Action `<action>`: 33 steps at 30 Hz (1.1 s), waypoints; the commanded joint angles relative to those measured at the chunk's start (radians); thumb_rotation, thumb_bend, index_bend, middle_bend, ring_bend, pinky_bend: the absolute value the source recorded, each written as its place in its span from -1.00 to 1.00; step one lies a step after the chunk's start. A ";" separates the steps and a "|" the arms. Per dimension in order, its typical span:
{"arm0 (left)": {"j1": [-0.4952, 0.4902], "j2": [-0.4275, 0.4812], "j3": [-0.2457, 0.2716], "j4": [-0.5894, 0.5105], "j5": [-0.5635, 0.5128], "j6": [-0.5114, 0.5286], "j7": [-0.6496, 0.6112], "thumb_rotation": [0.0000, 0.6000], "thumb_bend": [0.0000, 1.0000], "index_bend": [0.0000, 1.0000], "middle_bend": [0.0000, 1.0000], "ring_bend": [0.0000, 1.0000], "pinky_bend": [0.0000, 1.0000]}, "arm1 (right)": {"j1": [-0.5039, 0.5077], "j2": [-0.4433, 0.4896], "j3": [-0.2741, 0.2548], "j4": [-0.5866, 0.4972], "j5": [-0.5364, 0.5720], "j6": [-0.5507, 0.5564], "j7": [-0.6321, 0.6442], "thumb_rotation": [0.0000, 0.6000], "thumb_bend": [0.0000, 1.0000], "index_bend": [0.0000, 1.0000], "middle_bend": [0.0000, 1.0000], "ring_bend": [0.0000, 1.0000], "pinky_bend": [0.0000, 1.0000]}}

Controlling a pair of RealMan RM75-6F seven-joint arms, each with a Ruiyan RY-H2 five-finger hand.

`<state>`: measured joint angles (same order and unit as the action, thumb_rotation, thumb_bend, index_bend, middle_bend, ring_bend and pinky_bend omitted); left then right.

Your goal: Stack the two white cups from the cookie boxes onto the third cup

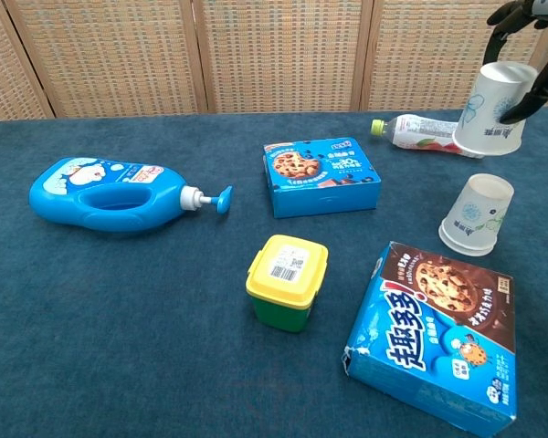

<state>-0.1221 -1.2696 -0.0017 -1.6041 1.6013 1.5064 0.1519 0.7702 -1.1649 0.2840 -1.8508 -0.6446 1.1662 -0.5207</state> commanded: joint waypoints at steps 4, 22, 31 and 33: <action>0.002 0.001 0.002 0.000 0.012 0.009 -0.005 1.00 -0.50 -1.00 -1.00 -1.00 -1.00 | -0.025 -0.029 -0.024 -0.009 -0.019 0.015 0.028 1.00 -0.75 -0.05 -0.82 -1.00 -1.00; 0.003 -0.003 0.005 -0.003 0.019 0.009 0.011 1.00 -0.50 -1.00 -1.00 -1.00 -1.00 | -0.063 -0.097 -0.055 0.098 -0.055 0.000 0.069 1.00 -0.75 -0.05 -0.82 -1.00 -1.00; 0.005 -0.002 0.006 -0.005 0.024 0.013 0.010 1.00 -0.50 -1.00 -1.00 -1.00 -1.00 | -0.070 -0.107 -0.056 0.107 -0.056 0.000 0.069 1.00 -0.75 -0.05 -0.82 -1.00 -1.00; 0.004 -0.002 0.007 -0.006 0.028 0.012 0.011 1.00 -0.50 -1.00 -1.00 -1.00 -1.00 | -0.072 -0.115 -0.055 0.123 -0.056 -0.005 0.076 1.00 -0.75 -0.05 -0.82 -1.00 -1.00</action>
<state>-0.1183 -1.2720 0.0054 -1.6098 1.6286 1.5182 0.1629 0.6993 -1.2746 0.2286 -1.7355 -0.7002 1.1641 -0.4494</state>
